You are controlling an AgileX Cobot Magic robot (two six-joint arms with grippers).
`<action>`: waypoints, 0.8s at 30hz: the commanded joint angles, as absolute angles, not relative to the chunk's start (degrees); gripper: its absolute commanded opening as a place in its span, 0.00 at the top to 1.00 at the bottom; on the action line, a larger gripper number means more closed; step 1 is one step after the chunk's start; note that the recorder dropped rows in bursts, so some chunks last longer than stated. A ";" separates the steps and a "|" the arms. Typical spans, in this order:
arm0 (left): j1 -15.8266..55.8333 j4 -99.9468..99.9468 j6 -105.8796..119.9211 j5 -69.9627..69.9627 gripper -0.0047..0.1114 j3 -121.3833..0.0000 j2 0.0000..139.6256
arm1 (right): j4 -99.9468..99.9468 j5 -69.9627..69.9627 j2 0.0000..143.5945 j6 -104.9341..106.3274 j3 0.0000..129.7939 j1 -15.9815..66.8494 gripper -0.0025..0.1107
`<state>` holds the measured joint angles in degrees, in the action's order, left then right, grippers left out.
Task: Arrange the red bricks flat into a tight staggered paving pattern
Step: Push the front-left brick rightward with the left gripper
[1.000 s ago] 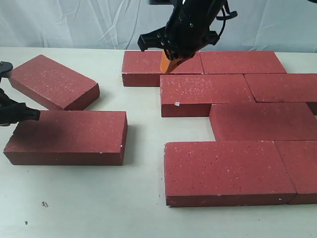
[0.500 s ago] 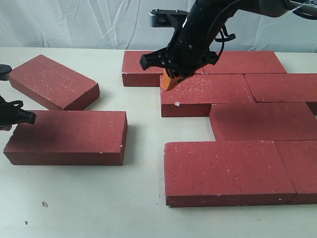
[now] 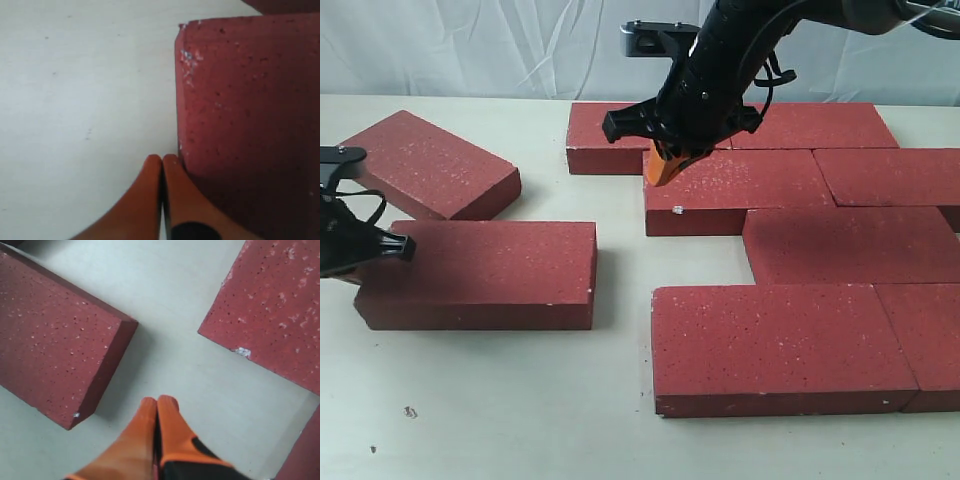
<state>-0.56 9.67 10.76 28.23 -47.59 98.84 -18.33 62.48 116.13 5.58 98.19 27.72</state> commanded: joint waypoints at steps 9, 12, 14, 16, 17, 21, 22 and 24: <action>-0.39 29.36 24.65 28.79 0.96 -47.81 98.72 | -18.45 62.35 115.60 5.89 98.00 27.44 0.98; -0.39 30.41 24.65 28.79 0.96 -47.81 98.72 | -18.55 62.33 115.60 5.89 98.00 27.44 0.98; -0.39 30.71 24.65 29.14 0.96 -47.81 98.72 | -18.55 62.33 115.60 5.89 98.00 27.44 0.98; -0.07 31.98 24.65 29.37 0.96 -47.81 98.72 | -18.55 62.33 115.60 5.89 98.00 27.44 0.98; 0.25 32.11 24.76 29.37 0.96 -47.81 98.72 | -18.55 62.33 115.60 5.89 98.00 27.44 0.98; 2.87 32.57 24.76 28.62 0.96 -47.81 98.72 | -18.54 62.23 115.60 5.89 98.00 27.44 0.98; 3.56 32.57 24.76 28.29 0.96 -47.81 98.72 | -18.54 62.23 115.60 5.89 98.00 27.44 0.98; 4.33 32.78 24.76 27.73 0.96 -47.81 98.72 | -18.54 62.23 115.60 5.89 98.00 27.44 0.98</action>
